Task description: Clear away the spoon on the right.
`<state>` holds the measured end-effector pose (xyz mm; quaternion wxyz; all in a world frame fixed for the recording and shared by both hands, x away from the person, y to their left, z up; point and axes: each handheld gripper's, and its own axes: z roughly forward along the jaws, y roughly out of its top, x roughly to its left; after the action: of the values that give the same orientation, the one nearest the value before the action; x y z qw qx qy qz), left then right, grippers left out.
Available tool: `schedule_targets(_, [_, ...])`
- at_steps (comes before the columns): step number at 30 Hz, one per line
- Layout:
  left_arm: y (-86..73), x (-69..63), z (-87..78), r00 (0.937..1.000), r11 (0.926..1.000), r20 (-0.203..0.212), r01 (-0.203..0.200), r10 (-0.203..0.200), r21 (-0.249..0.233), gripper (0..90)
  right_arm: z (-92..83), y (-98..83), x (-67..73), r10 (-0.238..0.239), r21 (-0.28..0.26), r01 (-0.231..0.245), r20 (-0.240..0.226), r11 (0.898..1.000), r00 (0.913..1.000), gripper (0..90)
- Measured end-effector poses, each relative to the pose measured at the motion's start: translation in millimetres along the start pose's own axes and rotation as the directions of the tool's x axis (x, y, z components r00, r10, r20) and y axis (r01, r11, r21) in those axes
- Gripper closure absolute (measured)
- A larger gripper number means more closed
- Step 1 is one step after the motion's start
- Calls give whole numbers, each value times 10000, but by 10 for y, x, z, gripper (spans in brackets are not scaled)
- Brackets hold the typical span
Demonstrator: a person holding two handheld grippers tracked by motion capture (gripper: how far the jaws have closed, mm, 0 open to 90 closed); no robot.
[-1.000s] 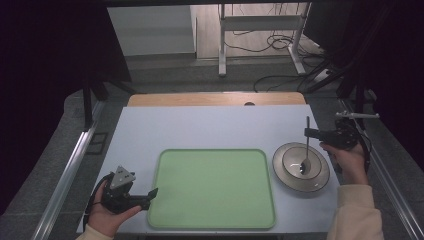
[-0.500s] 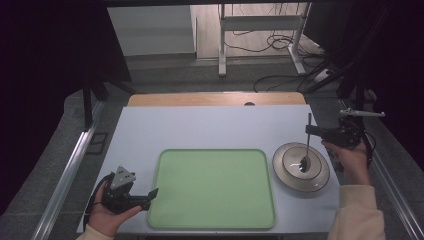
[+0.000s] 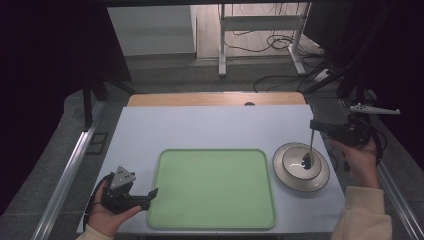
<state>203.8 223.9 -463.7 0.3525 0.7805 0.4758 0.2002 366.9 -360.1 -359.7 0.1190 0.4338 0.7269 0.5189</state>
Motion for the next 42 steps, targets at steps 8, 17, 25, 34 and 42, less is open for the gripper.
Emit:
schedule_targets(8, [-2,3,-3,10000,10000,-3,-6,6,0,89,-4,26,123,-180,31,181,-156,9998,9997,890])
schedule_targets(17, [-2,8,-7,10000,10000,-8,-2,2,-7,89,65,18,205,-69,112,72,-329,9999,9994,890])
schedule_targets(25, [-1,7,-5,10000,10000,-5,-3,3,-7,89,105,12,257,-46,281,57,-402,9996,9992,890])
schedule_targets(34, [-2,8,-9,10000,10000,-12,19,-19,-5,89,182,-23,315,-1,560,23,-392,9984,9992,890])
schedule_targets(42, [-1,6,-3,10000,10000,-6,24,-24,5,89,204,-63,404,-14,754,49,-467,9971,9989,890])
